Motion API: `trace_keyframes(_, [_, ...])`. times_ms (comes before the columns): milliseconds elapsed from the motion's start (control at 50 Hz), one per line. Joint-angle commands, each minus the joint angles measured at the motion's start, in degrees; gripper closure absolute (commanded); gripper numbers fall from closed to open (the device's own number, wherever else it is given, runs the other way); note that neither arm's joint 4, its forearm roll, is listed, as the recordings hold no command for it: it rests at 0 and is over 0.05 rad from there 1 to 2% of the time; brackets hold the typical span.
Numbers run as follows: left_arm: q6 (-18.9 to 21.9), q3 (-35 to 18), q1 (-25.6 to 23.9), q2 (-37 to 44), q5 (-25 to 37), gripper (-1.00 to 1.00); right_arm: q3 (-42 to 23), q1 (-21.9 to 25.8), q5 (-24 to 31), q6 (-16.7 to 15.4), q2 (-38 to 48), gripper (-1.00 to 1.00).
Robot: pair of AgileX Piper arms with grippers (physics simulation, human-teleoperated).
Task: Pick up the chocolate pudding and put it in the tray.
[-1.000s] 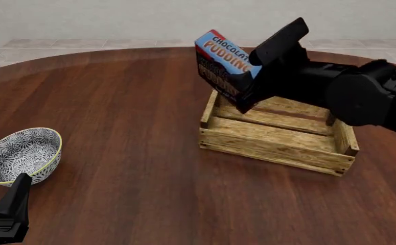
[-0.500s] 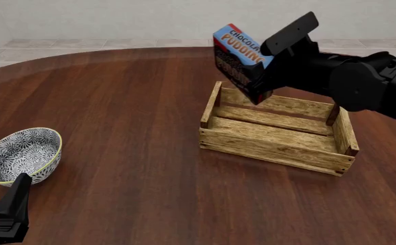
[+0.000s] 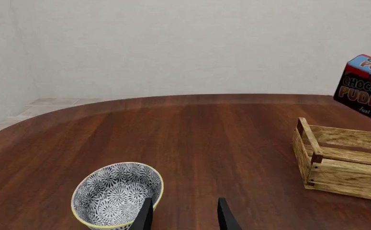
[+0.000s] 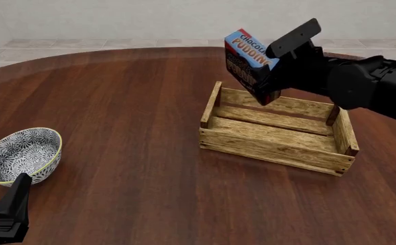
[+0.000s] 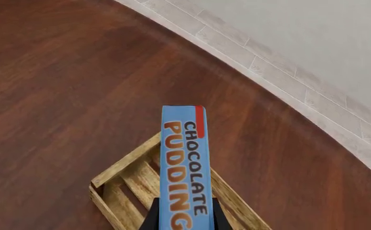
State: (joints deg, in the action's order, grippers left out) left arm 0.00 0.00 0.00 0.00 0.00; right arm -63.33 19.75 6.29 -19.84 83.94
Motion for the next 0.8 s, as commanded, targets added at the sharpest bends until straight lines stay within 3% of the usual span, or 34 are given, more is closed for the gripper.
trace_keyframes(20, [0.0,0.0,0.0,0.0,0.0,-1.0,-0.1,-1.2,-1.0,1.1,1.5,1.0])
trace_keyframes(800, [0.0,0.0,0.0,0.0,0.0,-1.0,1.9,-1.5,-4.9,2.0,6.5,1.0])
